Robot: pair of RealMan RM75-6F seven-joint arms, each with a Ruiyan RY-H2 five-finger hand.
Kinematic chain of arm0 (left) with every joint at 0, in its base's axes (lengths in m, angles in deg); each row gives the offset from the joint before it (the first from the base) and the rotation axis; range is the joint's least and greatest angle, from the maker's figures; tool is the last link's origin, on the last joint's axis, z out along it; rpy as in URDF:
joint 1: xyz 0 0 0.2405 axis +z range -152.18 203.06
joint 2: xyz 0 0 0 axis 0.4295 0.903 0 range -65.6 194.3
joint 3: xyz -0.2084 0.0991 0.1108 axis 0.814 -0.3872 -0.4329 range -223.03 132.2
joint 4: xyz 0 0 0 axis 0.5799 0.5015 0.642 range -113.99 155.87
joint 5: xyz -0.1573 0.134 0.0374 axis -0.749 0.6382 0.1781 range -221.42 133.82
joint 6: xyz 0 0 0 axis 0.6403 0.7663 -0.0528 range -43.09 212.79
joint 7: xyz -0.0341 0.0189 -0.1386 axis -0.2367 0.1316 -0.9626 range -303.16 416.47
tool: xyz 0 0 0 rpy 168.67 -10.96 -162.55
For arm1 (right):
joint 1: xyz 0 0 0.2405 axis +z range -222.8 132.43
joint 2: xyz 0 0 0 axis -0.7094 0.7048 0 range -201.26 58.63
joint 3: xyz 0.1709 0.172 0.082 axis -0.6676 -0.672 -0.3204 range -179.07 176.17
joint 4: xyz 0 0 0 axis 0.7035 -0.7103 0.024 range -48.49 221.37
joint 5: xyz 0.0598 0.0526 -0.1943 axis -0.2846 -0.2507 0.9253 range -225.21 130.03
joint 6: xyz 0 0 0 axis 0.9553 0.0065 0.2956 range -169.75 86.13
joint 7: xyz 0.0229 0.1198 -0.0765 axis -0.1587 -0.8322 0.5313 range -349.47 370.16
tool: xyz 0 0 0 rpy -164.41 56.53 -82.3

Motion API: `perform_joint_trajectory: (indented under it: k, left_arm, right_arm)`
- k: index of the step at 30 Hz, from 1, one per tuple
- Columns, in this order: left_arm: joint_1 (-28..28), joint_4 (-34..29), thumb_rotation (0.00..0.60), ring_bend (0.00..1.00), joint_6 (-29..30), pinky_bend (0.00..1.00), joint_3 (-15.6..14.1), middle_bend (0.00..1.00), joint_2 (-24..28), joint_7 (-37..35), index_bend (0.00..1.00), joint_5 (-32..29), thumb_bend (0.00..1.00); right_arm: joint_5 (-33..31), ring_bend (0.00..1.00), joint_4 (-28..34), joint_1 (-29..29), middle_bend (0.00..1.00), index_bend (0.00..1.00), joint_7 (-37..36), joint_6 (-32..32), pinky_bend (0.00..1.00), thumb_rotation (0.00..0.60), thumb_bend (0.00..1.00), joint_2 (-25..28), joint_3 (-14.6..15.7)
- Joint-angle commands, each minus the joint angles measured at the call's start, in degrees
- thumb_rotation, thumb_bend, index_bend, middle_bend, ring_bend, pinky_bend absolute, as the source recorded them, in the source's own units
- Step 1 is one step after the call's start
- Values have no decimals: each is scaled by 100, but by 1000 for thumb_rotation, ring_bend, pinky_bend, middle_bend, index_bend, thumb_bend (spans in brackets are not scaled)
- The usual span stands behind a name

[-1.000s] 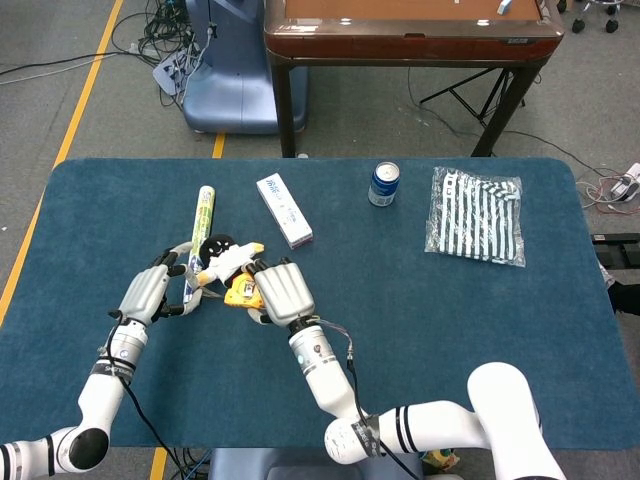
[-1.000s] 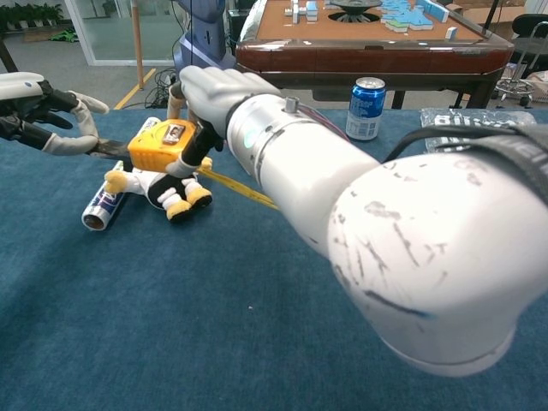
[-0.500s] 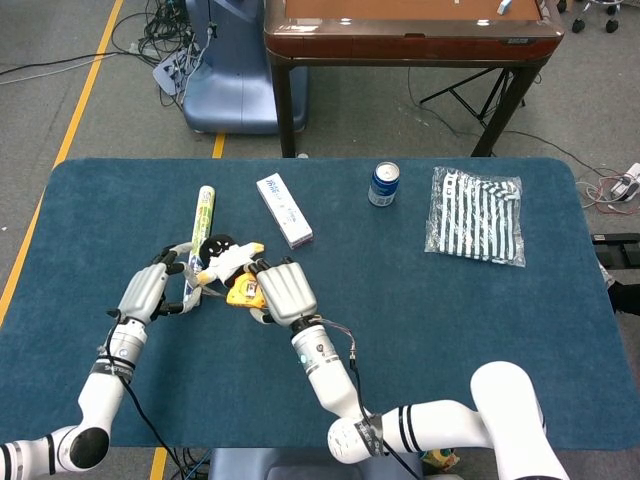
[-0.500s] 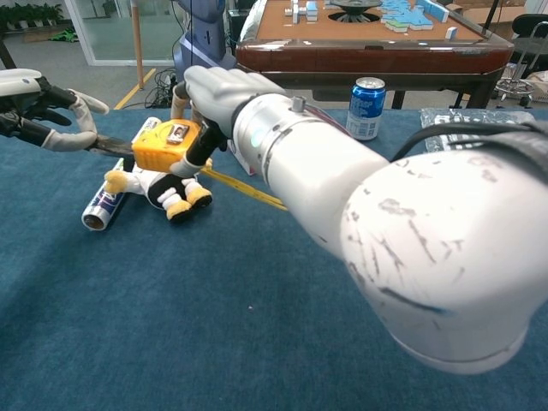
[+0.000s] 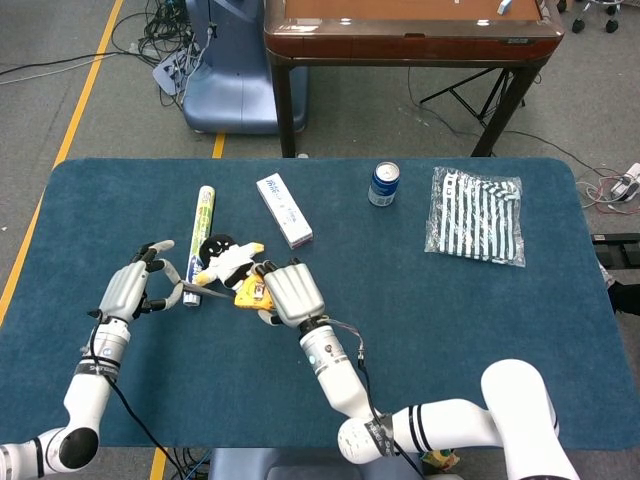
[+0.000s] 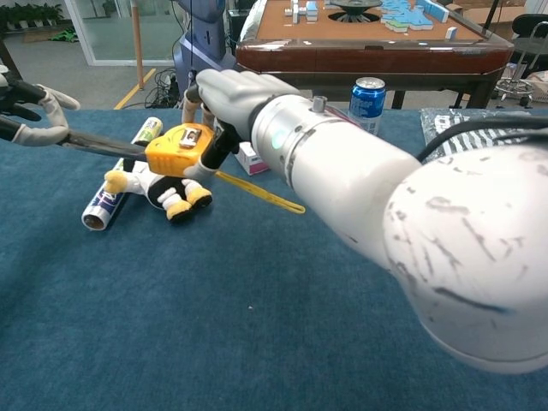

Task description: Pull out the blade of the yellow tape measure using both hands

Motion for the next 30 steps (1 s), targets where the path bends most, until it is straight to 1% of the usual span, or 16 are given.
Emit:
perform_joint_trajectory:
  k: [1,17,30]
  left_arm:
    - [58,41,600,19,22,66,1,143,63,-56,622,-28,601]
    - [403,310,600,19,60,66,-18,143,354,-403,623,-86,601]
    - [645,367,600,19,101,66,15,143,499,-722,625,-35,601]
  right_arm:
    - [10,542,140,-77,647,633,1,16,318,600,543,133,94]
    - [2,542,879,-475,652,639,-219,171,318,600,543,948,496]
    - [453,544,1532,-1107,656,645,-782,52,318,600,543,1763,1079]
